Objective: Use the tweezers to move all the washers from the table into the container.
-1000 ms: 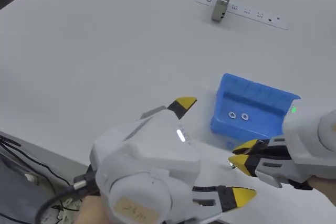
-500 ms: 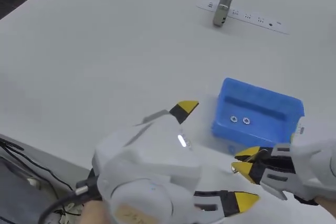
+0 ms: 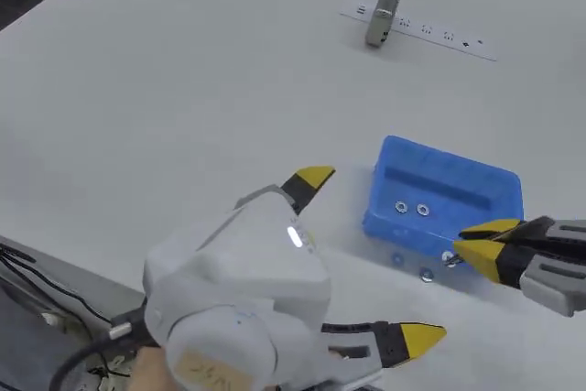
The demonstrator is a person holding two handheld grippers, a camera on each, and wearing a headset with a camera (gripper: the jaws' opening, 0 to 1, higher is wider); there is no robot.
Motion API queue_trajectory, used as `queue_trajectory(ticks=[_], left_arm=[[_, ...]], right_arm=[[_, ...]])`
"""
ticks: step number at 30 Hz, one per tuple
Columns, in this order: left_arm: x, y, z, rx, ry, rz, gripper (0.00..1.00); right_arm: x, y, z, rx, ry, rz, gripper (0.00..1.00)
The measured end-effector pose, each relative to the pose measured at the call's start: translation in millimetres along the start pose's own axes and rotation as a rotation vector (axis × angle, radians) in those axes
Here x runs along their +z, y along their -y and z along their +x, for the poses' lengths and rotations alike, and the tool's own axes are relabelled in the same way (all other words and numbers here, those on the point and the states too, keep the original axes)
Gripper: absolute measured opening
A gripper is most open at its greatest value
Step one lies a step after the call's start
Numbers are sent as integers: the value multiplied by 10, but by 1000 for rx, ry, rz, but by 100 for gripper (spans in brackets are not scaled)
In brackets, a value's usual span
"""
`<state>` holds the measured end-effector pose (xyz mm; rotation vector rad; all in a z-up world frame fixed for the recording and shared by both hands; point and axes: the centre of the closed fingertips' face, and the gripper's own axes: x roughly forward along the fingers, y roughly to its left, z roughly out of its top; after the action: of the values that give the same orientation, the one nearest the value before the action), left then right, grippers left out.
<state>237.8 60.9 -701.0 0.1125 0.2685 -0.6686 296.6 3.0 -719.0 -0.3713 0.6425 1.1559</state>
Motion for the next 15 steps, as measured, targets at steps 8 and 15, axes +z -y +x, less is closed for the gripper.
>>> queue_trajectory(ticks=[8, 15], left_arm=[[-30, 18, 15, -12, -20, 9, 92], [-46, 16, 20, -15, -27, 5, 92]], right_arm=[[-64, 475, 171, -78, -60, 135, 3], [-176, 571, 420, -65, -125, 125, 3]])
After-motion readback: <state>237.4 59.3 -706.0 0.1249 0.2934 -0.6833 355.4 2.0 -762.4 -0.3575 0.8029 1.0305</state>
